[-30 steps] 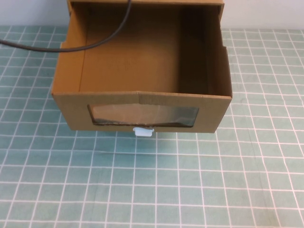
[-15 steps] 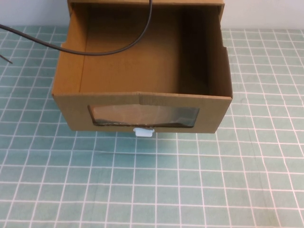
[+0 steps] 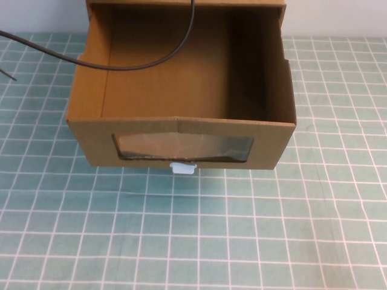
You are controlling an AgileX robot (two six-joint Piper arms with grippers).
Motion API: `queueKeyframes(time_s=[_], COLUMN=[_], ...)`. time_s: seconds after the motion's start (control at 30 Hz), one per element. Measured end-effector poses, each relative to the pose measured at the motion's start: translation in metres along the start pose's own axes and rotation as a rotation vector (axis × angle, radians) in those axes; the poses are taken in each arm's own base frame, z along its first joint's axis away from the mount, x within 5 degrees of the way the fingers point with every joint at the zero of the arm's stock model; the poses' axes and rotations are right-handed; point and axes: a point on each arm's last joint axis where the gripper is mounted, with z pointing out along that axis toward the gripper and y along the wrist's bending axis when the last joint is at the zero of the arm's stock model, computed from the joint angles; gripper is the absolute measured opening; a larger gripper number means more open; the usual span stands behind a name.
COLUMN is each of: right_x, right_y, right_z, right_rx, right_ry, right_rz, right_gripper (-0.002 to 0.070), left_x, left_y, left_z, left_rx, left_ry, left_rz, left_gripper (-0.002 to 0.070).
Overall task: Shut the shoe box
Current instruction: Close the shoe box with your right arm
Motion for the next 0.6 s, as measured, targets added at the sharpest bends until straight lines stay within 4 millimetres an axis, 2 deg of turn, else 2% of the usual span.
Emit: queueKeyframes(time_s=[0.1,0.23,0.47,0.6], right_x=[0.001,-0.015,-0.057,-0.073], right_y=[0.001,0.022,0.067,0.077], right_z=[0.000,0.001,0.031,0.062], right_rx=[-0.003,-0.080,-0.152,-0.181], right_ry=[0.016,0.177,0.757,0.924], right_rz=[0.140,0.234,0.063,-0.041], right_gripper=[-0.0013,-0.0012,-0.0012,-0.0011], left_x=[0.000,0.000,0.001,0.001], left_y=[0.000,0.000,-0.002,-0.003], left_z=[0.000,0.000,0.000,-0.001], left_rx=[0.001,0.003,0.018,0.027], left_ry=[0.001,0.004,0.020,0.027], left_rz=[0.000,0.000,0.003,0.005], left_gripper=[-0.0005,-0.0005,-0.0005,-0.0005])
